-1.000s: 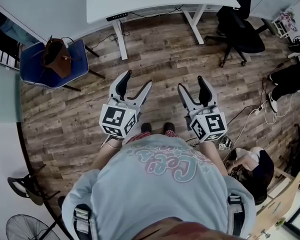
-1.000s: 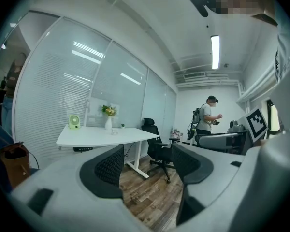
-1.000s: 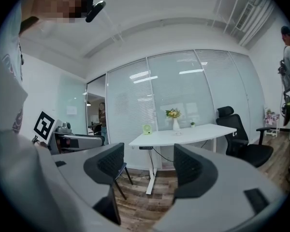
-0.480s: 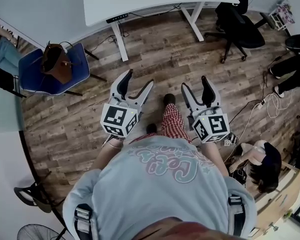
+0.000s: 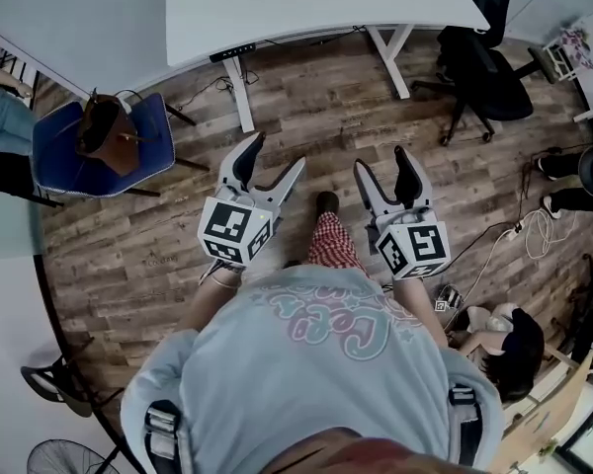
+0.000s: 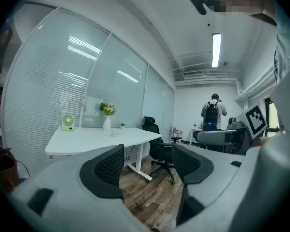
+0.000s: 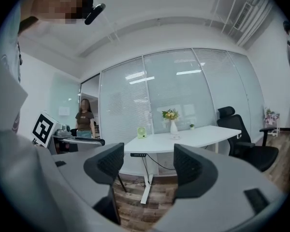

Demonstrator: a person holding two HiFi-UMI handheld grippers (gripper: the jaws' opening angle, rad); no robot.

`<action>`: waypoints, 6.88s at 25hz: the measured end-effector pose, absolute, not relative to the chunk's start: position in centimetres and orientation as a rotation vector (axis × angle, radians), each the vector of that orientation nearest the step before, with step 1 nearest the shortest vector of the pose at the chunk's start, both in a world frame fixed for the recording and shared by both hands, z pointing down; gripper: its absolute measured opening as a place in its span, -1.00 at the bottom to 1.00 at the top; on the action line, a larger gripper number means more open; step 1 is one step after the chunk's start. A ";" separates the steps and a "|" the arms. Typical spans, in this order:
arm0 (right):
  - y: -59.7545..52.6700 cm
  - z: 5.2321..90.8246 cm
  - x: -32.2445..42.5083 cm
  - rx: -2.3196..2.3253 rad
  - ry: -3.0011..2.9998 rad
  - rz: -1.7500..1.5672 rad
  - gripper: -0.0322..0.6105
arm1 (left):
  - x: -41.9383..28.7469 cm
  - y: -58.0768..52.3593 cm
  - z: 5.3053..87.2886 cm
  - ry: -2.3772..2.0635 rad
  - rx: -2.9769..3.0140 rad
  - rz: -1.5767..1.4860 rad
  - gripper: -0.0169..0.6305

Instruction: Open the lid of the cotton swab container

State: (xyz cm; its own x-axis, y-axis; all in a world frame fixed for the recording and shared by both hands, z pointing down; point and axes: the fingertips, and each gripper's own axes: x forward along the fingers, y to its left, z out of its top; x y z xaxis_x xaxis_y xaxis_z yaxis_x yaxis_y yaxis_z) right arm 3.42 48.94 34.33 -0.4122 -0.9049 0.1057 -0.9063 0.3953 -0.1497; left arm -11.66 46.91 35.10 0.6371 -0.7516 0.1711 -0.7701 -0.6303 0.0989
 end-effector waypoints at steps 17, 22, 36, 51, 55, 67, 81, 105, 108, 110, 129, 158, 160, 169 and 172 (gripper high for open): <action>29.4 32.1 11.0 1.567 -2.697 0.230 0.05 | -3.9 28.8 32.4 -1.375 2.690 0.131 -0.06; 25.3 32.3 10.8 1.492 -2.733 0.248 0.05 | -2.8 25.3 32.7 -1.390 2.676 0.140 -0.06; 21.8 32.6 9.4 1.481 -2.748 0.282 0.05 | -4.0 21.6 32.8 -1.376 2.672 0.129 -0.07; 20.0 32.6 12.2 1.510 -2.727 0.243 0.05 | -2.0 19.8 33.0 -1.380 2.687 0.119 -0.06; 19.6 33.1 12.5 1.486 -2.727 0.257 0.05 | -1.7 19.6 33.5 -1.384 2.671 0.135 -0.07; 12.7 34.2 12.0 1.518 -2.718 0.230 0.05 | -2.5 12.6 34.4 -1.379 2.705 0.140 -0.06; -5.9 33.4 9.8 1.562 -2.719 0.244 0.05 | -3.8 -6.5 33.0 -1.331 2.755 0.149 -0.07; -20.1 33.3 8.4 1.564 -2.683 0.283 0.05 | -4.2 -20.5 33.1 -1.225 2.771 0.186 -0.07; -20.3 33.3 8.7 1.505 -2.700 0.276 0.05 | -3.2 -20.6 33.0 -1.243 2.761 0.179 -0.07; -20.6 33.4 8.8 1.469 -2.716 0.270 0.05 | -2.9 -20.7 32.5 -1.262 2.760 0.164 -0.07; -23.1 37.2 8.9 1.352 -2.727 0.338 0.05 | -1.2 -21.9 40.1 -1.099 2.760 0.224 -0.06; -21.4 38.0 10.3 1.381 -2.691 0.352 0.05 | 3.2 -23.3 52.3 -0.703 2.834 0.849 -0.07; -21.5 37.9 10.4 1.381 -2.690 0.348 0.05 | 3.5 -23.4 52.5 -0.680 2.836 0.866 -0.07; -21.5 37.7 10.6 1.388 -2.682 0.332 0.05 | 4.1 -23.3 53.3 -0.630 2.852 0.923 -0.12; -21.4 37.8 10.6 1.392 -2.683 0.336 0.05 | 4.0 -23.2 53.4 -0.630 2.858 0.944 -0.16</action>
